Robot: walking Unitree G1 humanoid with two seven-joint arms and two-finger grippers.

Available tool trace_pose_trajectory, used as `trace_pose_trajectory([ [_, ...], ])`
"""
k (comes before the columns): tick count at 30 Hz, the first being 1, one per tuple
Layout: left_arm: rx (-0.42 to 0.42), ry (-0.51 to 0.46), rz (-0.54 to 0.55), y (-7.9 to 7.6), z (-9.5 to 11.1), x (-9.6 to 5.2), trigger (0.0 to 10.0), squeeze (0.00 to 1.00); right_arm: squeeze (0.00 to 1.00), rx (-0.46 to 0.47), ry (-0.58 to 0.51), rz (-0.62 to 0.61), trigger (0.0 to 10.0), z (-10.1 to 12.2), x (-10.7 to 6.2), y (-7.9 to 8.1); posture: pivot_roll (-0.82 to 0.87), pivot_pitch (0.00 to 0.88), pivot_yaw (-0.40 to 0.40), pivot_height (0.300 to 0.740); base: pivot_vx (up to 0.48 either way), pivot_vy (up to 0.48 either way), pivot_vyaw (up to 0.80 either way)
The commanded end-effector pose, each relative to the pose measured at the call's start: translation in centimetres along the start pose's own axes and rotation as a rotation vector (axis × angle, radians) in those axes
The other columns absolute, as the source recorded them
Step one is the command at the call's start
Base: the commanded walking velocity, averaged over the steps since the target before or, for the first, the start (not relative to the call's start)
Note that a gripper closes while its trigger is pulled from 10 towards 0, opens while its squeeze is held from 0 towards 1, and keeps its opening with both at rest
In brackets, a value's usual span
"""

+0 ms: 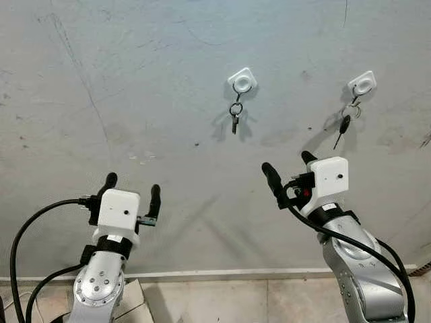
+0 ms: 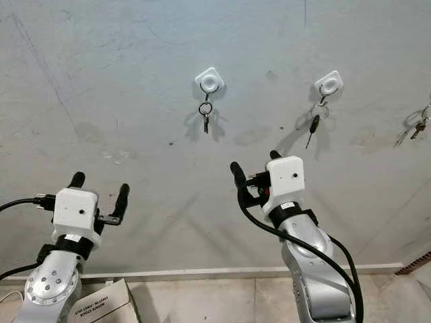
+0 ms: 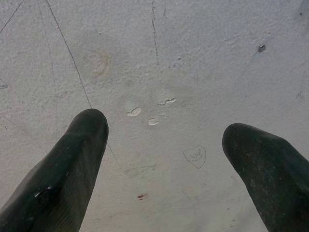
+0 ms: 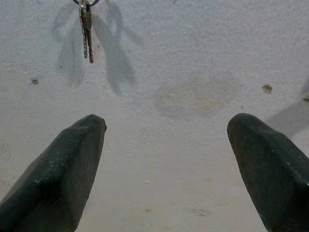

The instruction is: Hang keys on a hook

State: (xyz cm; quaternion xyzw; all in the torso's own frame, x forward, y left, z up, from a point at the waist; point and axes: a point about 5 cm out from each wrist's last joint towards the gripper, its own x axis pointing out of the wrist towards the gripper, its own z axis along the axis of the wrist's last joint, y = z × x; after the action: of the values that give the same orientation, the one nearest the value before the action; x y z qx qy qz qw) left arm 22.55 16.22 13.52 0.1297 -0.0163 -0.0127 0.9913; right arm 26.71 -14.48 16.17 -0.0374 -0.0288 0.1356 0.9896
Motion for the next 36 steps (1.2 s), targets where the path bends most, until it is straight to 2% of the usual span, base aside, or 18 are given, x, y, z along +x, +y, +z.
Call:
trace_pose_trajectory([
  [1, 0.02, 0.017, -0.011, 0.08, -0.2, 0.03, 10.0, 0.0, 0.0, 0.005, 0.014, -0.009, 10.0, -0.09, 0.27, -0.08, 0.12, 0.0, 0.006, 0.74, -0.247, 0.0, 0.0],
  [12, 0.026, 0.033, -0.022, 0.12, -0.3, -0.42, 10.0, 0.0, 0.0, 0.018, 0.024, -0.008, 10.0, -0.35, 0.37, 0.47, 0.13, 0.0, 0.011, 0.74, -0.301, 0.0, 0.0],
  [27, 0.016, 0.053, -0.054, 0.0, -0.36, -0.72, 10.0, 0.0, 0.0, 0.03, 0.048, -0.02, 10.0, -0.67, 0.06, 0.6, 0.13, 0.023, 0.018, 0.74, -0.3, -0.251, 0.0],
  [34, 0.015, 0.024, -0.062, 0.02, -0.01, -0.37, 10.0, 0.0, 0.0, 0.028, 0.046, -0.012, 10.0, -0.62, 0.11, 0.82, 0.13, 0.019, 0.013, 0.74, -0.12, -0.073, 0.0],
  [36, 0.017, 0.005, -0.096, -0.13, 0.16, -0.28, 10.0, 0.0, 0.0, 0.026, 0.046, -0.011, 10.0, -0.65, 0.14, 0.91, 0.13, 0.013, 0.009, 0.74, 0.0, 0.0, 0.0],
])
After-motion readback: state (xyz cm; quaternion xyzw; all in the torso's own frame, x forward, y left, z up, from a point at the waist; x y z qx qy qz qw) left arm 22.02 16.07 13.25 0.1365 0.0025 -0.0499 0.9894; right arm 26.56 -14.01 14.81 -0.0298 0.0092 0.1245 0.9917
